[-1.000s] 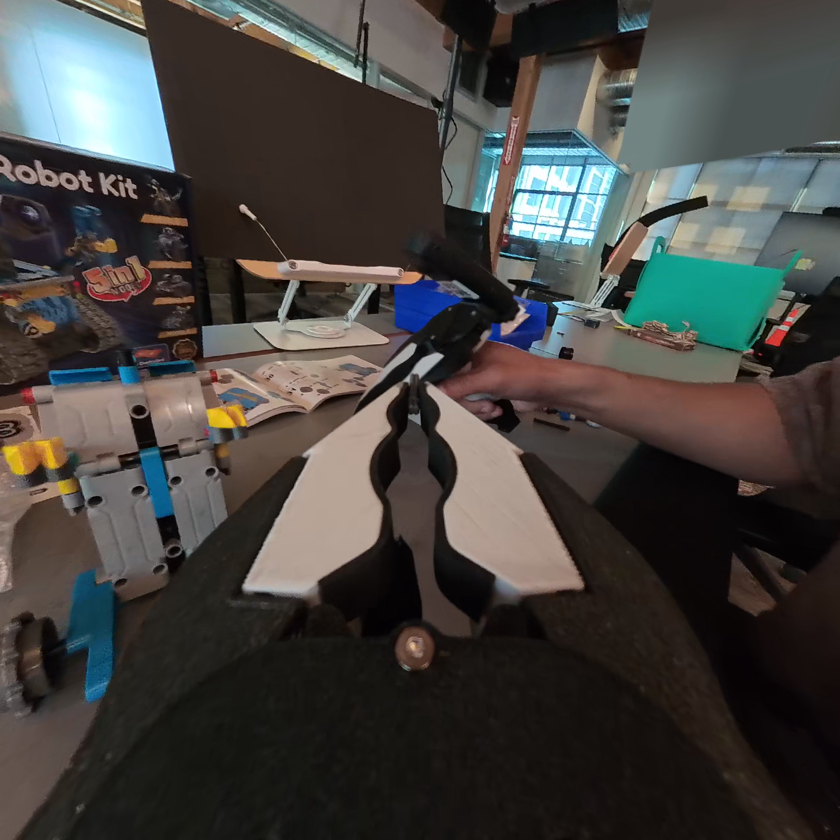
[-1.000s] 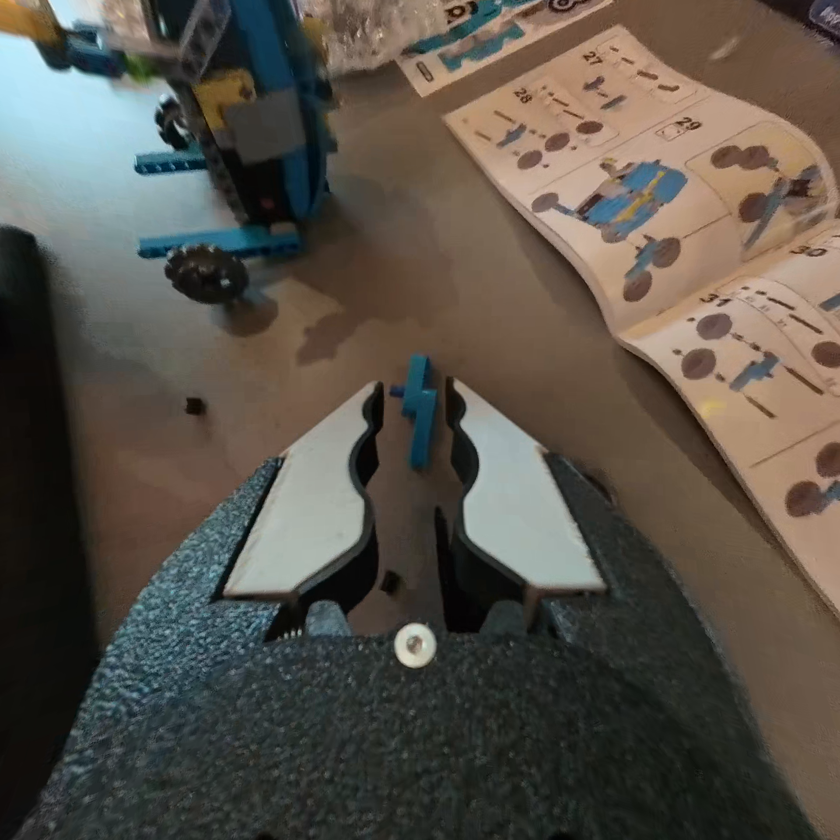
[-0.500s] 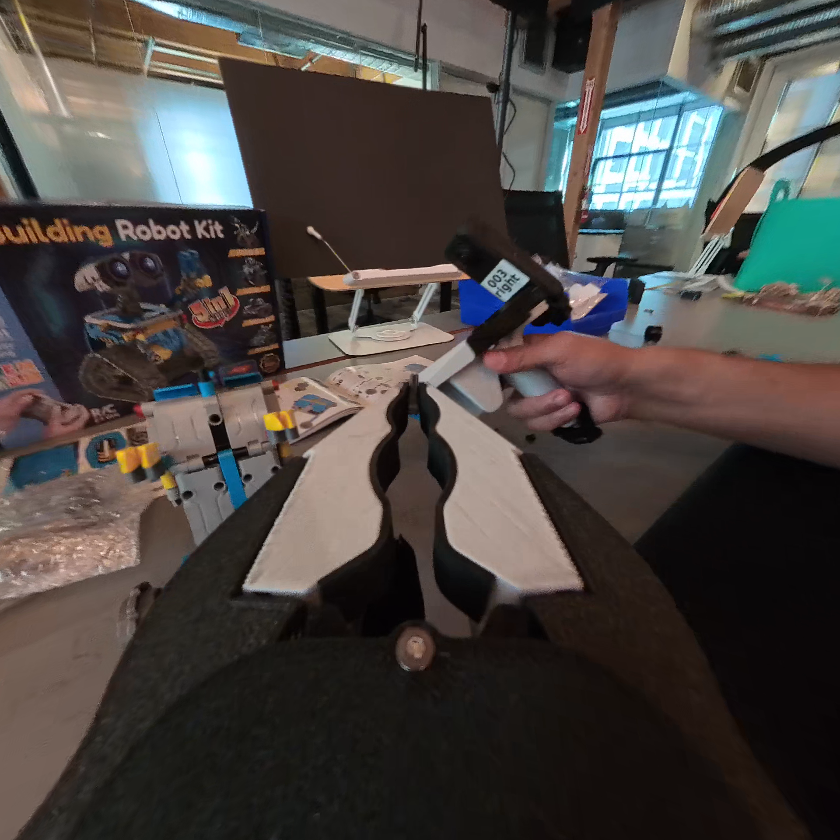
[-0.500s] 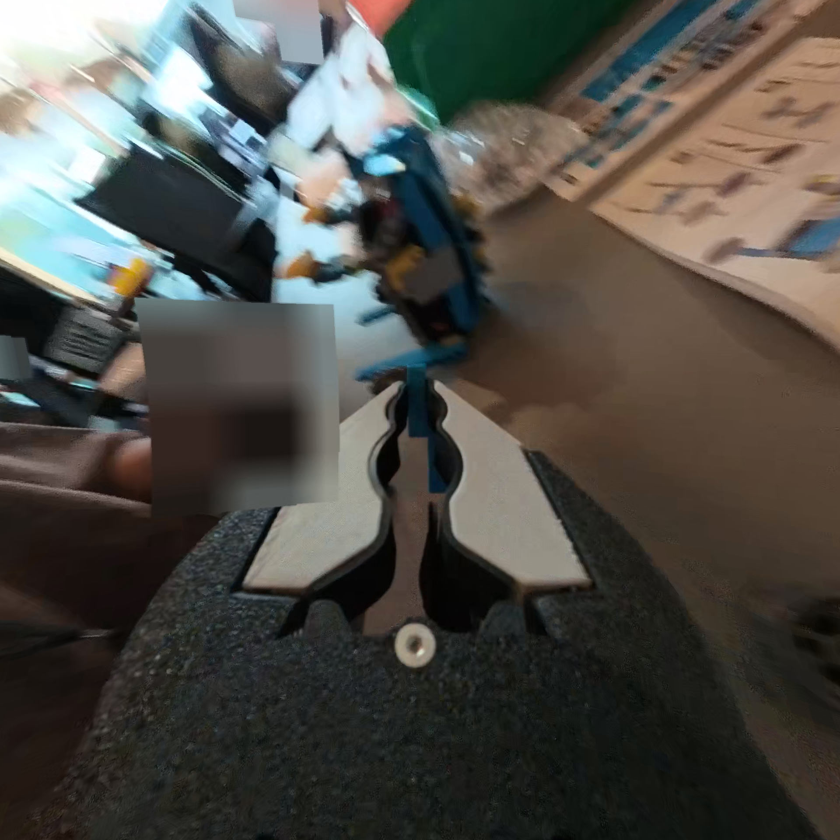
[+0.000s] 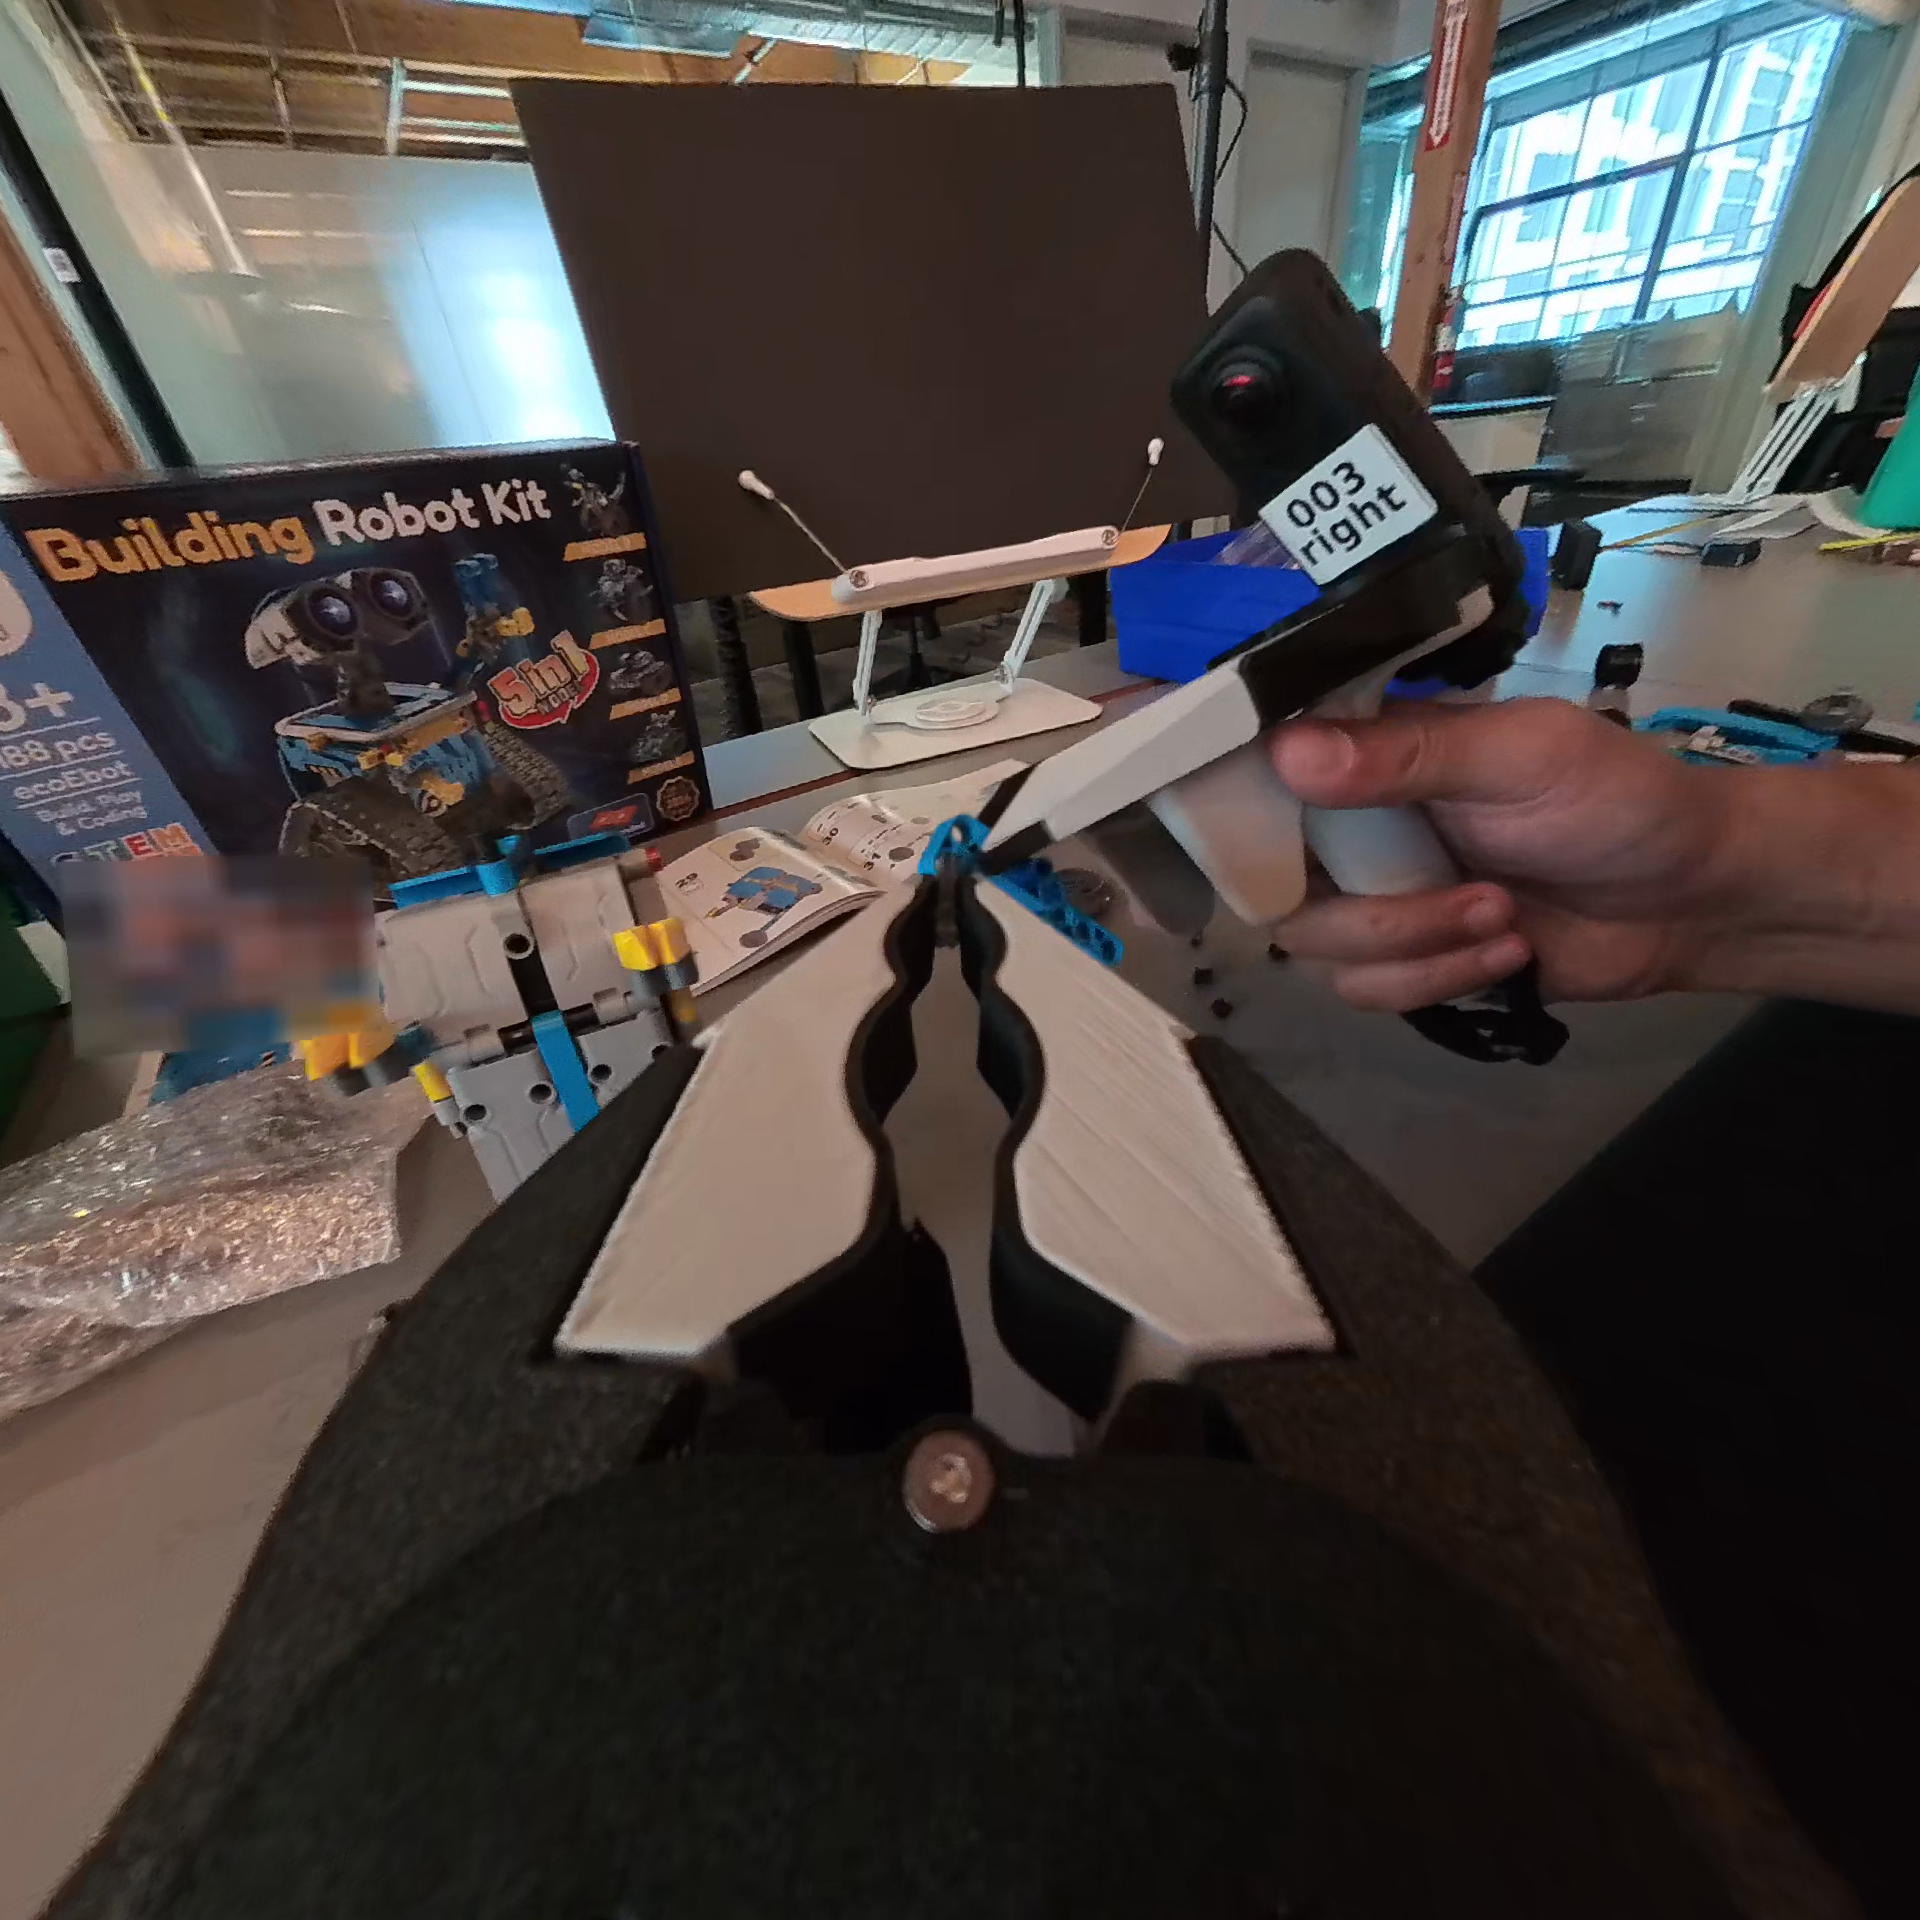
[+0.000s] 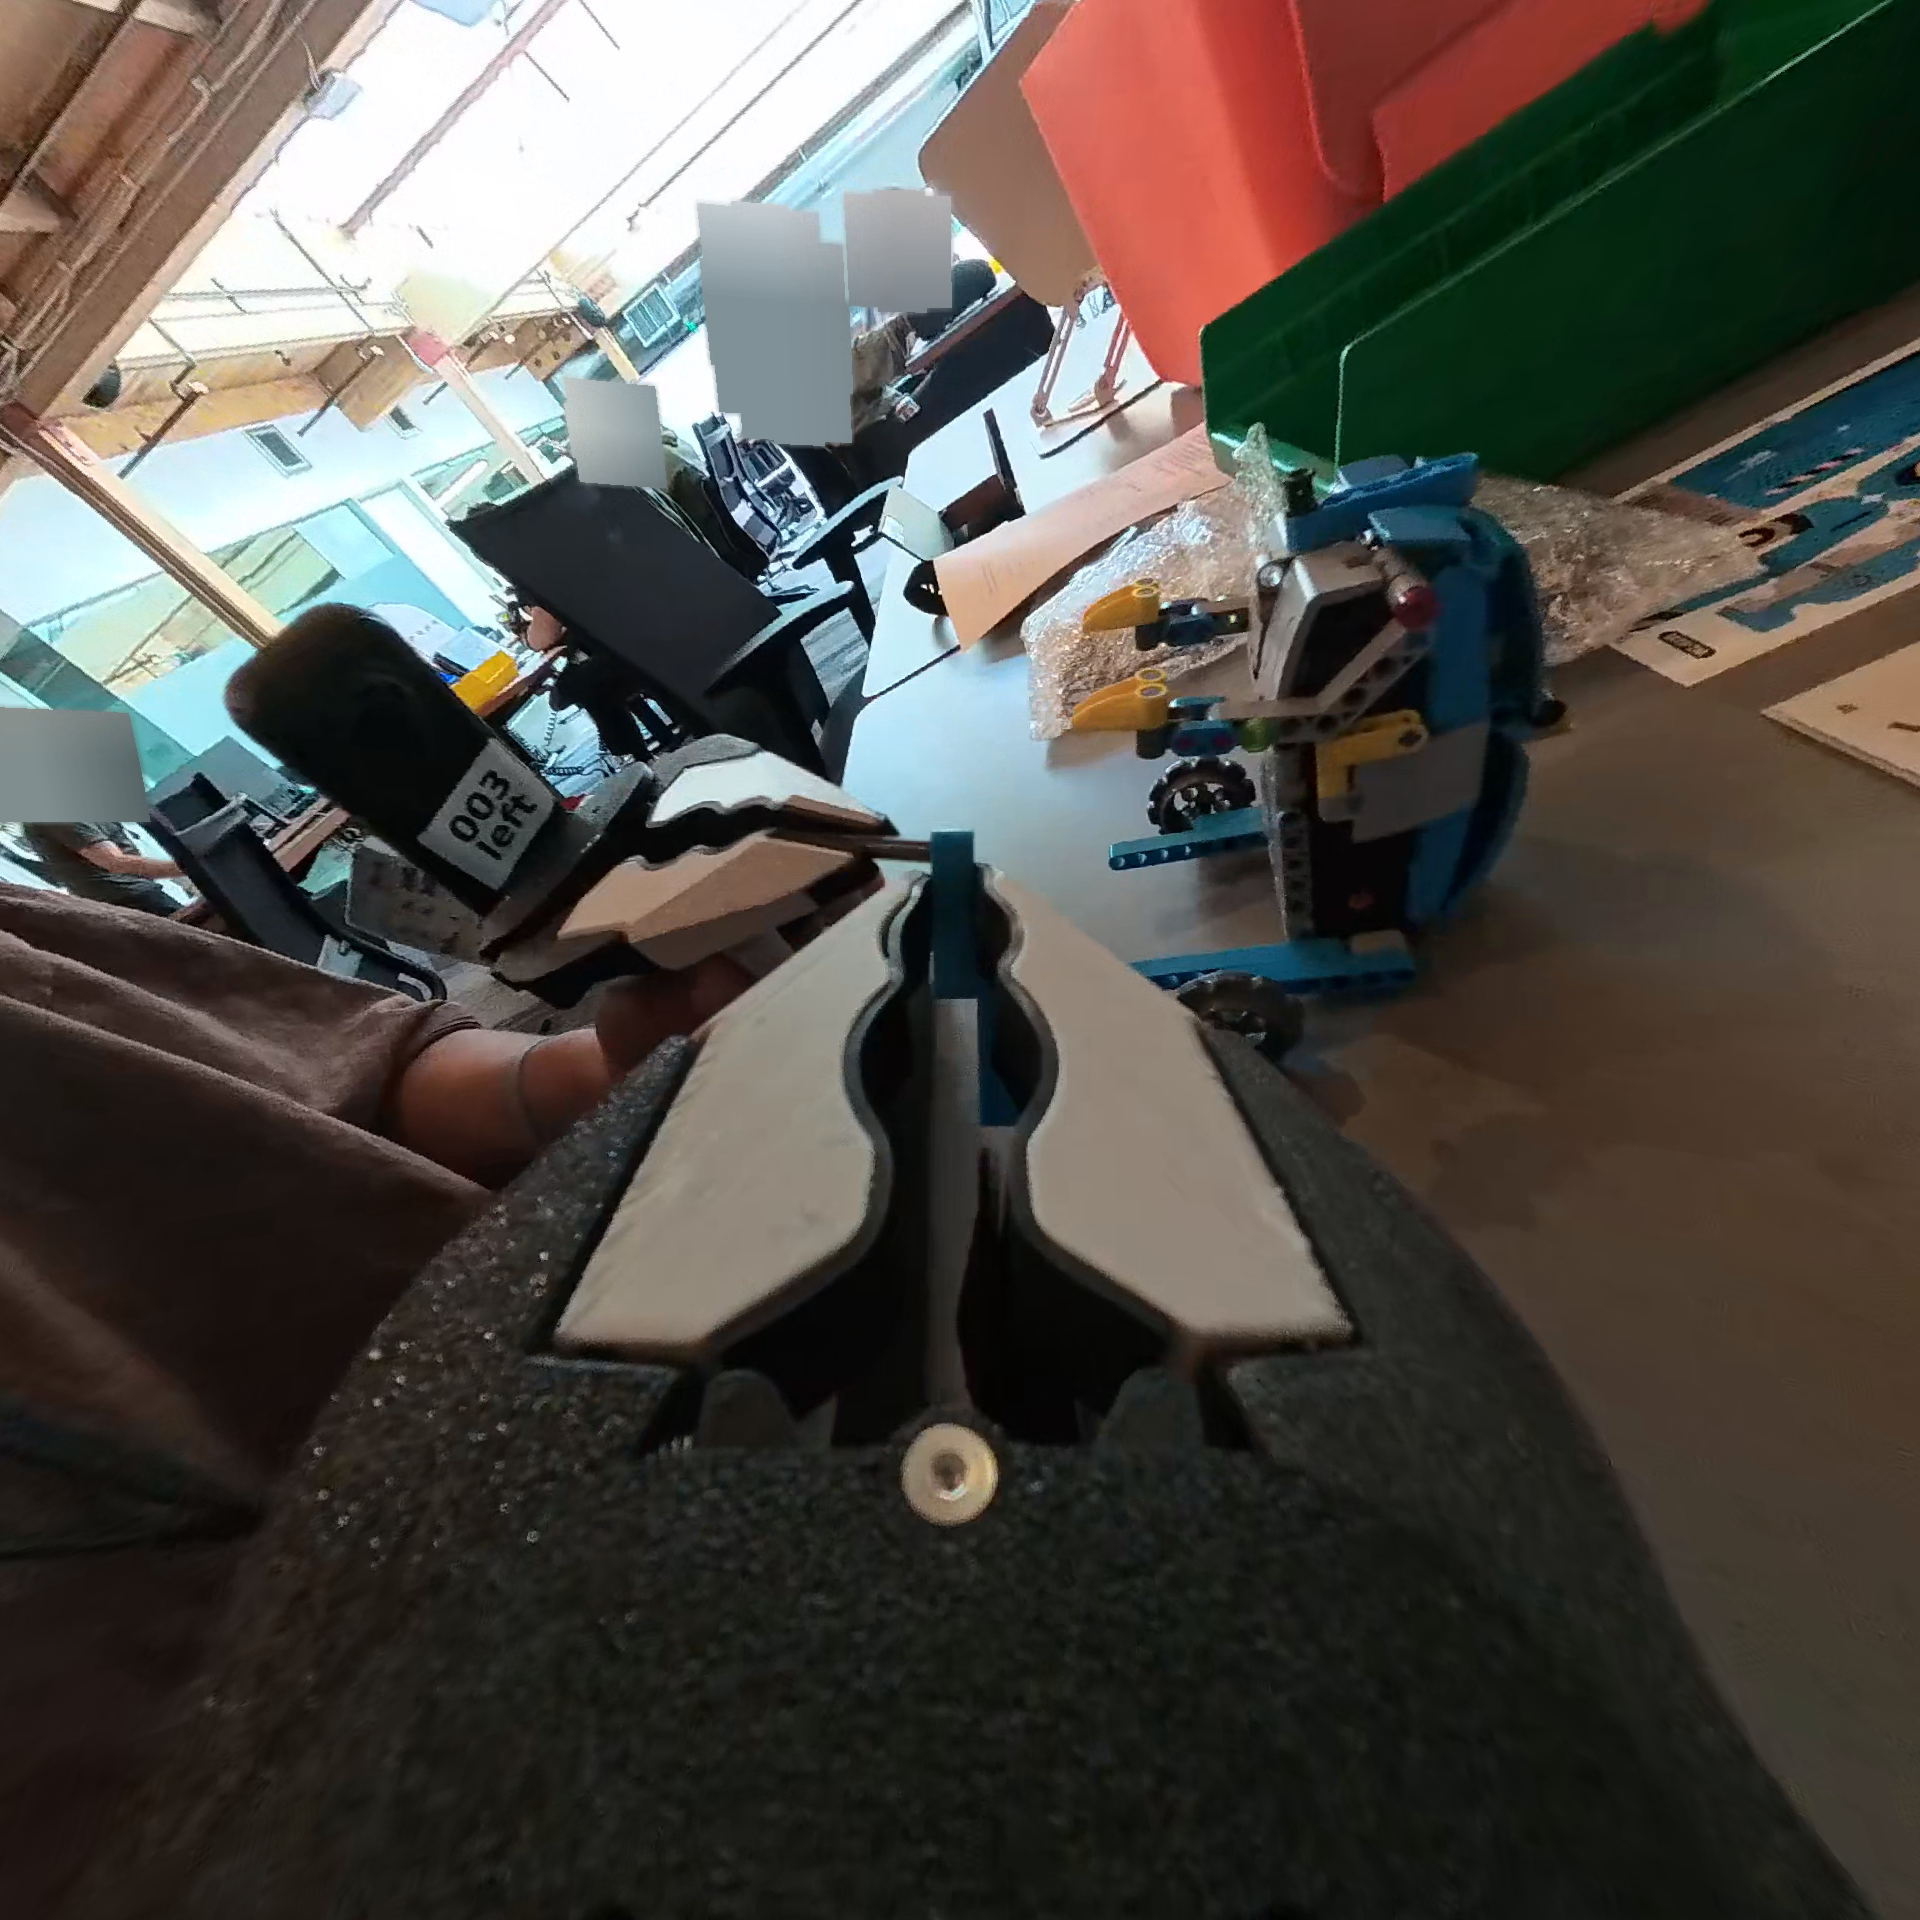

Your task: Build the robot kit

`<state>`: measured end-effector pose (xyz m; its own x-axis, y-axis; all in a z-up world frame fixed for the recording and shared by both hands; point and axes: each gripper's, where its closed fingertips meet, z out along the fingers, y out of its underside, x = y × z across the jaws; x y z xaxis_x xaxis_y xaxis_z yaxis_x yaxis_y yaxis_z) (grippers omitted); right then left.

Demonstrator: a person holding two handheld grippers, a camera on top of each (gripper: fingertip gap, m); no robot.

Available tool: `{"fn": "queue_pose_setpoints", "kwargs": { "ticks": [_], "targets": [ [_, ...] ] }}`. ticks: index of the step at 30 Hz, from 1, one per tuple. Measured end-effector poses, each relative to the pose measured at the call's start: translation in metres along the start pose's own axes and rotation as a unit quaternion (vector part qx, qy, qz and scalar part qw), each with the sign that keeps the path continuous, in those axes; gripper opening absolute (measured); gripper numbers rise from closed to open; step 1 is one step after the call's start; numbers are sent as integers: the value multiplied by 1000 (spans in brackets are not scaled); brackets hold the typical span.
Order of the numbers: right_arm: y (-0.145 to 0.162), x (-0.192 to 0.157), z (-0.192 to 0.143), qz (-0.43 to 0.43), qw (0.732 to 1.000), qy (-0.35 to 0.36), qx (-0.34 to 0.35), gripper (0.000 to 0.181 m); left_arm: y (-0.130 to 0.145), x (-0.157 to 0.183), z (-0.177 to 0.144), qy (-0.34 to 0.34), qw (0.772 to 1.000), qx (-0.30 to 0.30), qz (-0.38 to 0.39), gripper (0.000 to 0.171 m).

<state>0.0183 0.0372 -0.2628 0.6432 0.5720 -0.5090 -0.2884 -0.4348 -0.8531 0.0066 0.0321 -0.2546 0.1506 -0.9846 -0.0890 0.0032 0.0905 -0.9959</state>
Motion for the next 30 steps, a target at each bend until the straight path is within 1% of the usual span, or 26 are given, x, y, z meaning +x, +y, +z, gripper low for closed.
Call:
{"fn": "queue_pose_setpoints", "kwargs": {
  "ticks": [4, 9, 13, 14, 16, 17, 18, 21, 24, 27, 28, 30],
  "targets": [
    [1, 4, 1, -25, 999, 32, 1, 6, 4, -2, 3, -28, 999, -16, 25, 3],
    [-1, 7, 4, -52, 996, 71, 20, 7, 5, -6, 5, -59, 997, -23, 34, 3],
    [2, 12, 5, -6, 996, 71, 47, 6, 9, -7, 7, -75, 995, -41, 49, 2],
    [4, 14, 5, -26, 995, 86, 43, 6, 11, -7, 8, -76, 995, -47, 47, 3],
    [4, 13, 5, -106, 986, 122, 36, 6, 11, -7, 8, -77, 995, -46, 33, 3],
    [3, 11, 5, -128, 982, 130, 39, 6, 9, -7, 9, -78, 996, -40, 16, 3],
    [3, 6, 7, -129, 984, 119, 44, 8, 7, -7, 9, -80, 996, -34, -3, 3],
    [-1, 4, 5, -99, 987, 108, 67, 7, 3, -7, 11, -87, 995, -17, -32, 3],
    [-2, 10, 3, -87, 988, 105, 67, 7, 5, -9, 18, -85, 994, -17, -60, 3],
    [-4, 18, -2, -54, 990, 101, 78, 7, 7, -10, 29, -82, 993, -21, -78, 3],
    [-4, 23, -4, -40, 991, 103, 78, 7, 10, -10, 34, -80, 993, -30, -79, 4],
    [-4, 35, -10, 23, 992, 88, 85, 7, 15, -11, 47, -71, 993, -44, -81, 4]
  ]
}}
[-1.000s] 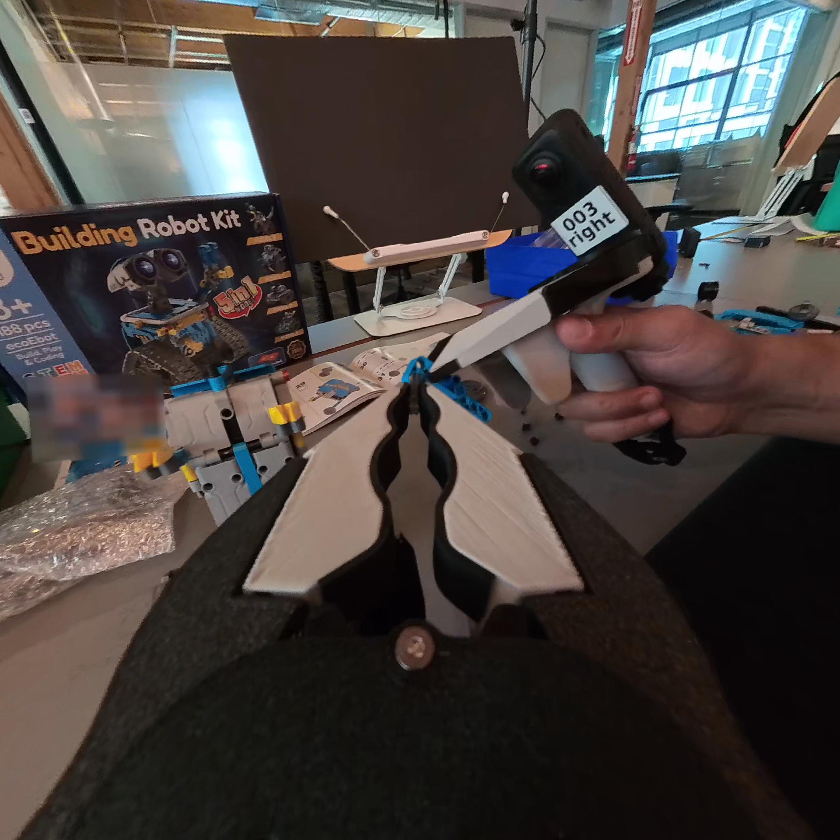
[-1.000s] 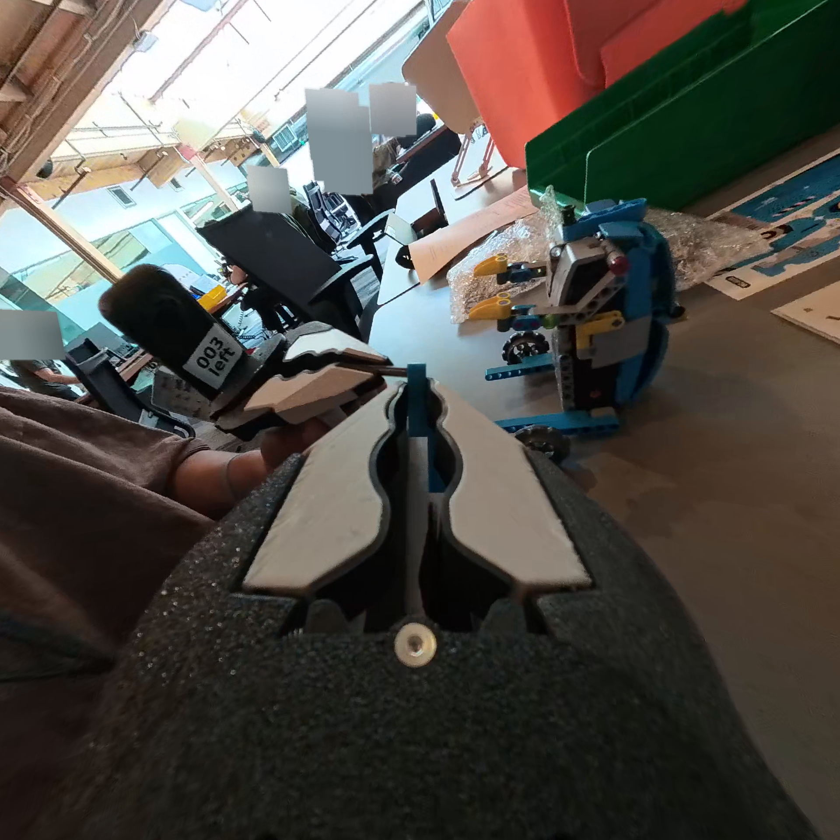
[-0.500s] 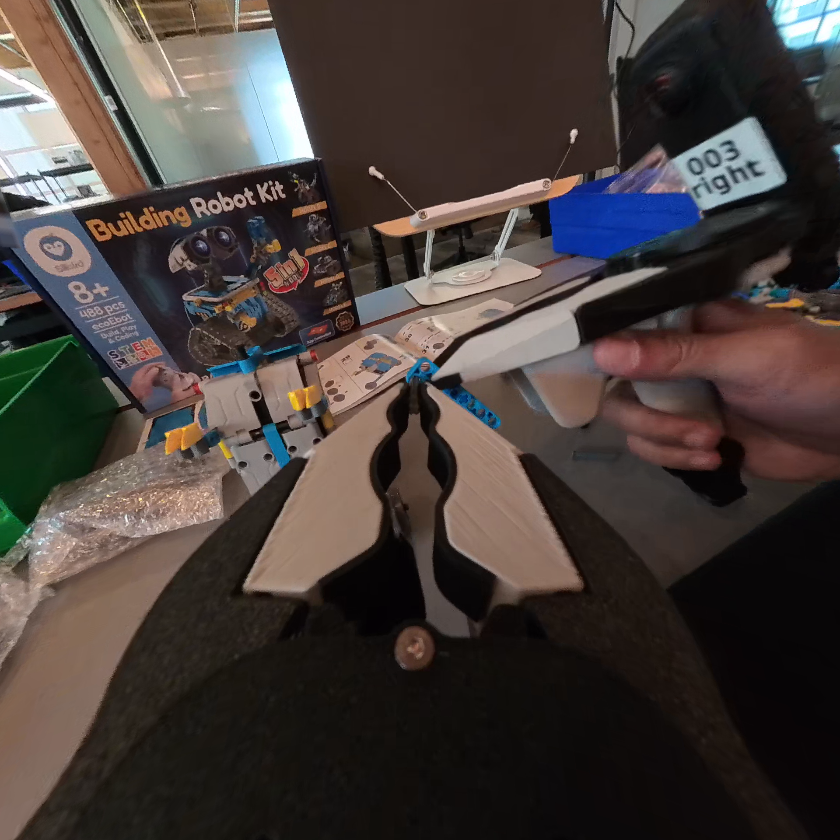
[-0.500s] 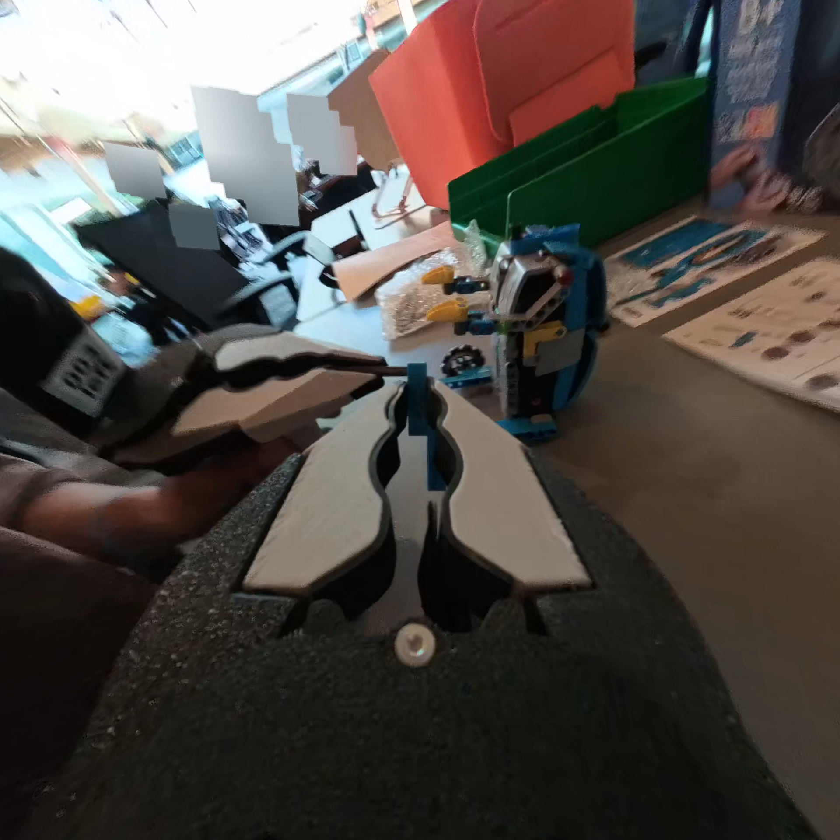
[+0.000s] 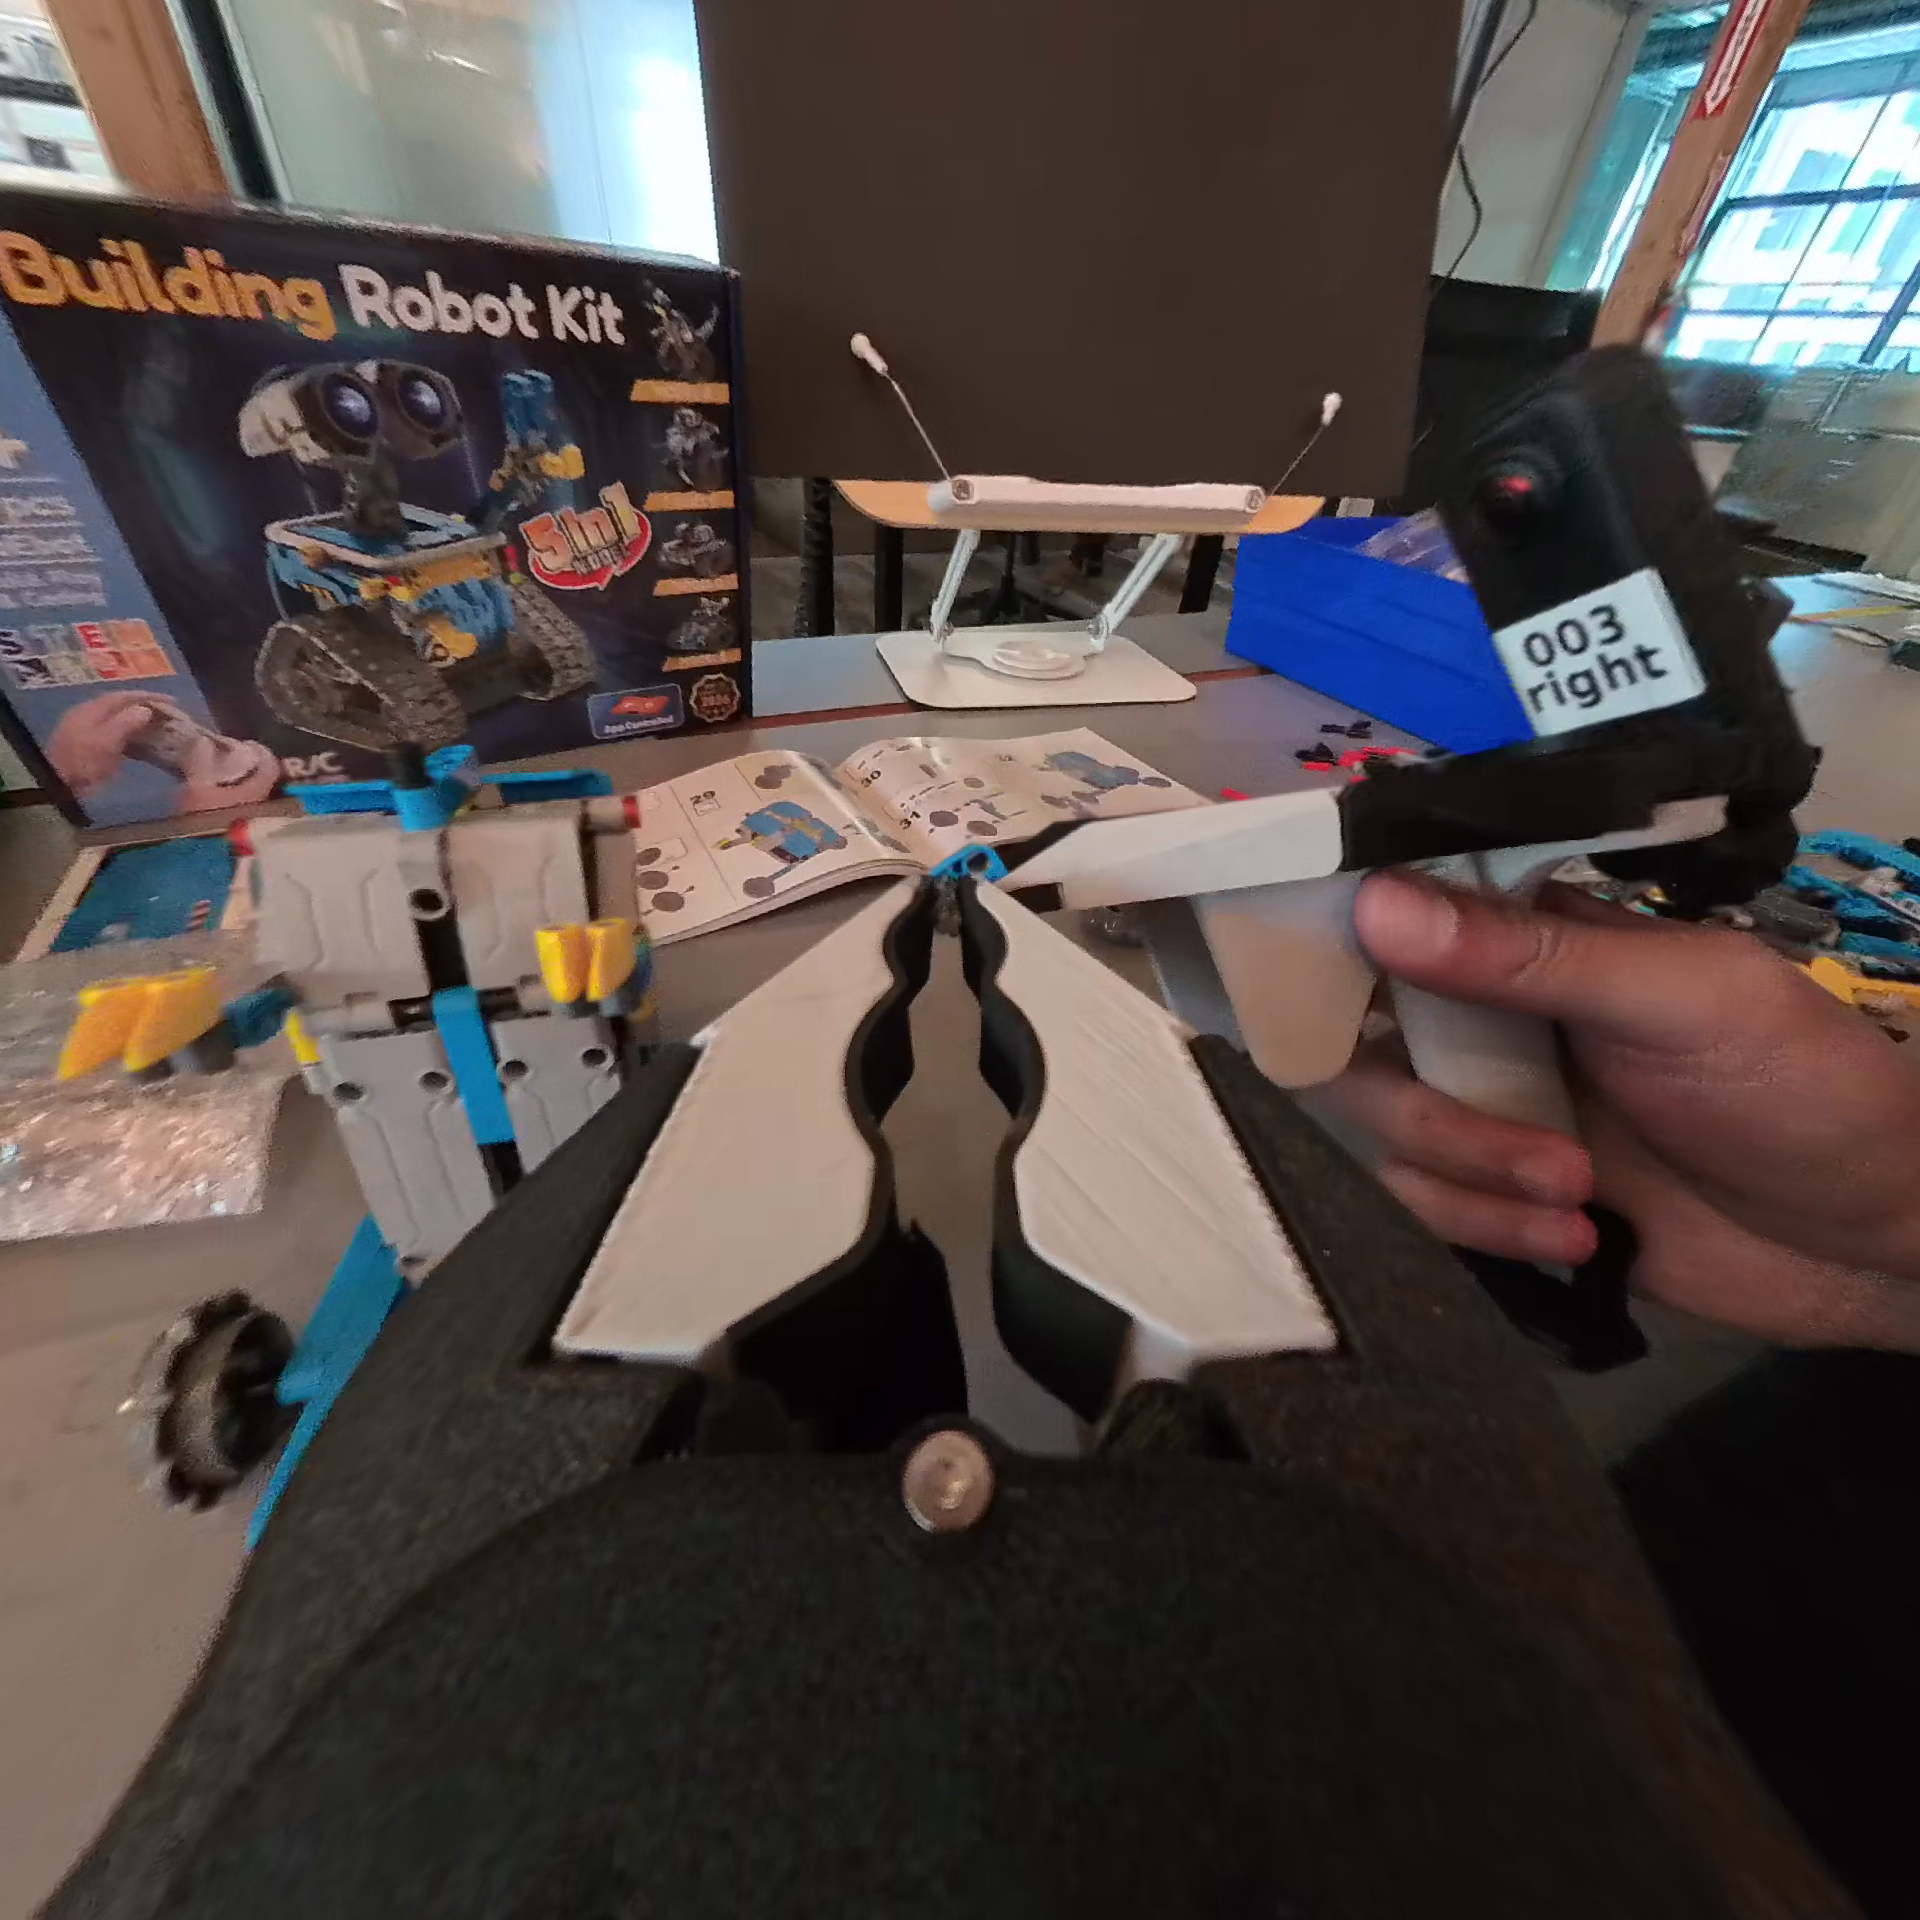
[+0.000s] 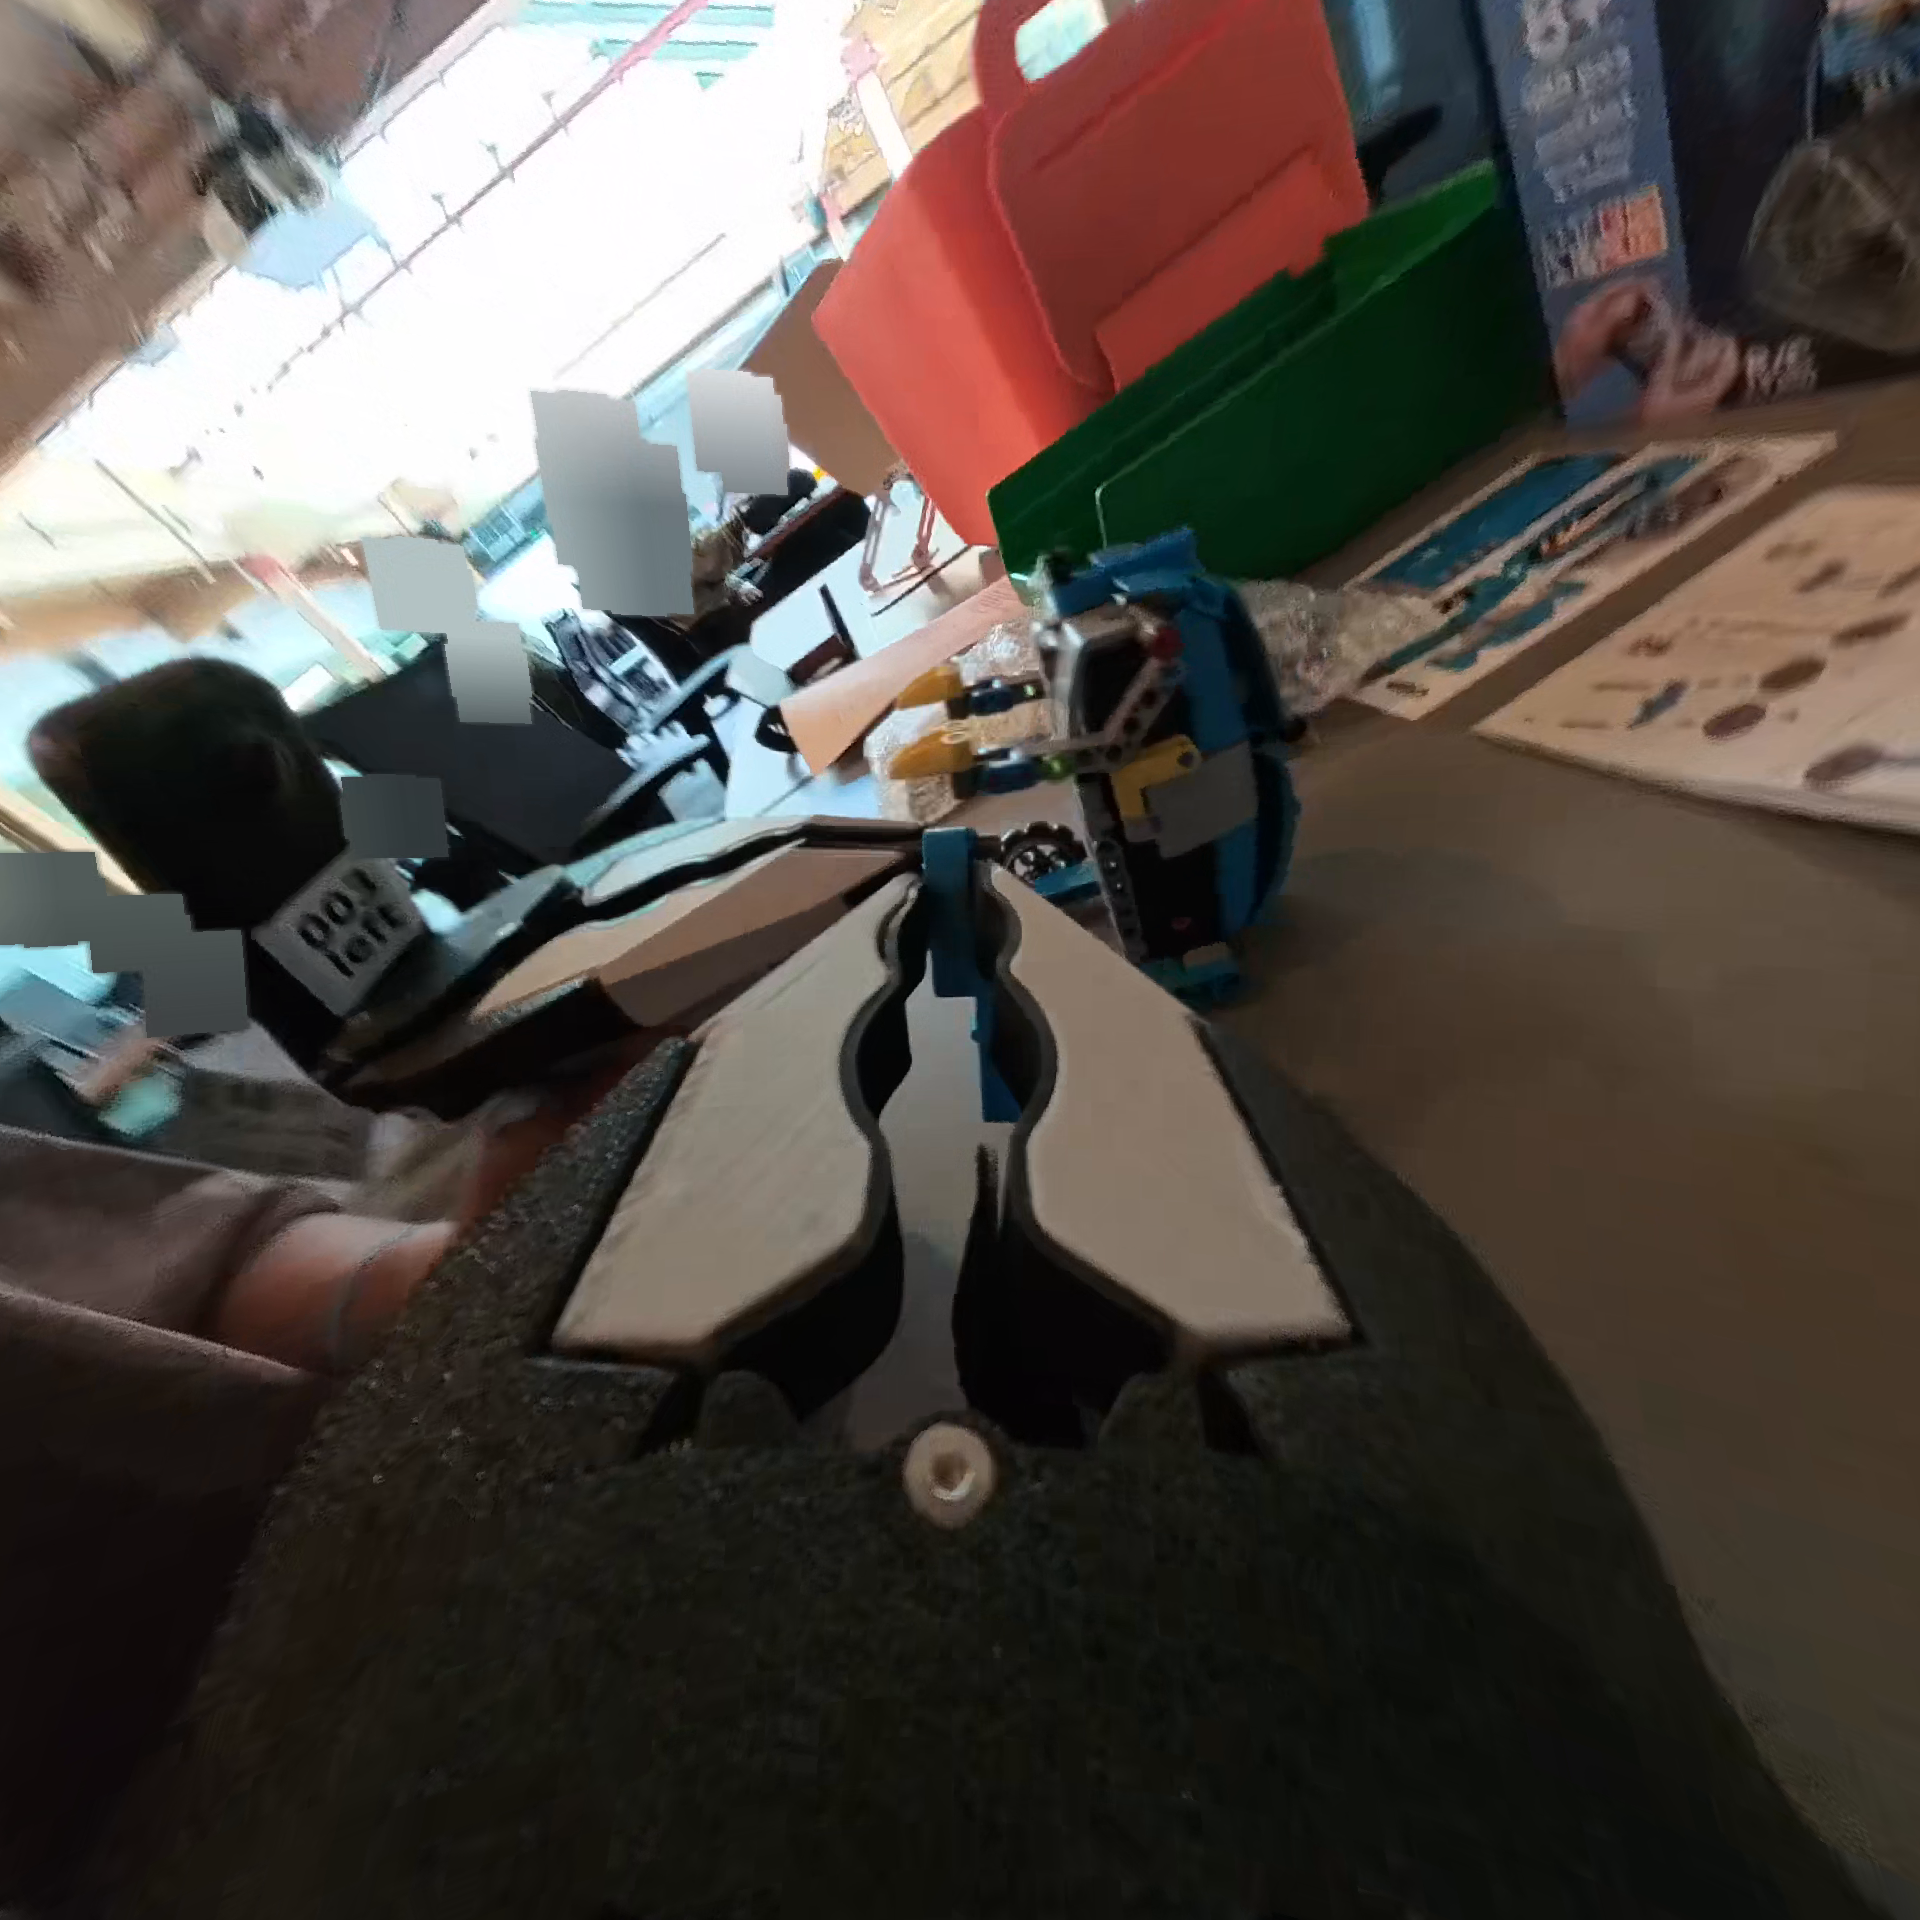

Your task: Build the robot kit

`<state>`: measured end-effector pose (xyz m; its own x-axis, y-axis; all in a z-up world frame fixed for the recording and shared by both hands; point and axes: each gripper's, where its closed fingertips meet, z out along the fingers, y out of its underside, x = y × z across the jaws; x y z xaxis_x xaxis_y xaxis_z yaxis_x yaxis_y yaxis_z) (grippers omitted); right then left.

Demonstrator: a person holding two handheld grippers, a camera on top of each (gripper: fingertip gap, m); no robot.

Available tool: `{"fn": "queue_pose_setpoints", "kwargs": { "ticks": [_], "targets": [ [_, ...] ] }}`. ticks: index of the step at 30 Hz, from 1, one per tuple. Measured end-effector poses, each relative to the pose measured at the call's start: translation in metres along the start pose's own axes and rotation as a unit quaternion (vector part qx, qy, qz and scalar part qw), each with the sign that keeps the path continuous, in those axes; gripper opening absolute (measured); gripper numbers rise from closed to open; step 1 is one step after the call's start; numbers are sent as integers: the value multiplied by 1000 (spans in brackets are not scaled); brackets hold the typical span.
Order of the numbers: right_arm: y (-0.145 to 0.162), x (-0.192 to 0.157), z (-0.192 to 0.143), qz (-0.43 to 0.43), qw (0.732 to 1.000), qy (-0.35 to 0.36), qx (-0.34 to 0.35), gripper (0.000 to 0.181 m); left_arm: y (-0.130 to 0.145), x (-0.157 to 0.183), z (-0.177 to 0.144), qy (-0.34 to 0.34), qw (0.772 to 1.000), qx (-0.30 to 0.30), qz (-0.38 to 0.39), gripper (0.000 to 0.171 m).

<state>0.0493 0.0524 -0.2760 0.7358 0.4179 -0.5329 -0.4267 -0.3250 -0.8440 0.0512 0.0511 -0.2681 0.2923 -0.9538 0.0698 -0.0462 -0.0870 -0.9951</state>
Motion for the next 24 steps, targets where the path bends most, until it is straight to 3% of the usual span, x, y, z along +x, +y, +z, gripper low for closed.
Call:
{"fn": "queue_pose_setpoints", "kwargs": {
  "ticks": [6, 12, 16, 24],
  "targets": [
    [-2, 18, -8, 141, 989, -45, 11, 7, 3, -4, 16, -4, 1000, -9, -14, 21],
    [-6, 10, -9, 147, 987, -63, 16, 8, -4, -1, 12, 7, 1000, 14, -13, 21],
    [-4, 19, -10, 147, 988, -37, 17, 6, 0, 1, 13, 4, 1000, 3, -3, 30],
    [-12, 34, -20, 168, 985, -28, 33, 7, -8, 9, 7, 19, 999, 26, 12, 26]
  ]
}}
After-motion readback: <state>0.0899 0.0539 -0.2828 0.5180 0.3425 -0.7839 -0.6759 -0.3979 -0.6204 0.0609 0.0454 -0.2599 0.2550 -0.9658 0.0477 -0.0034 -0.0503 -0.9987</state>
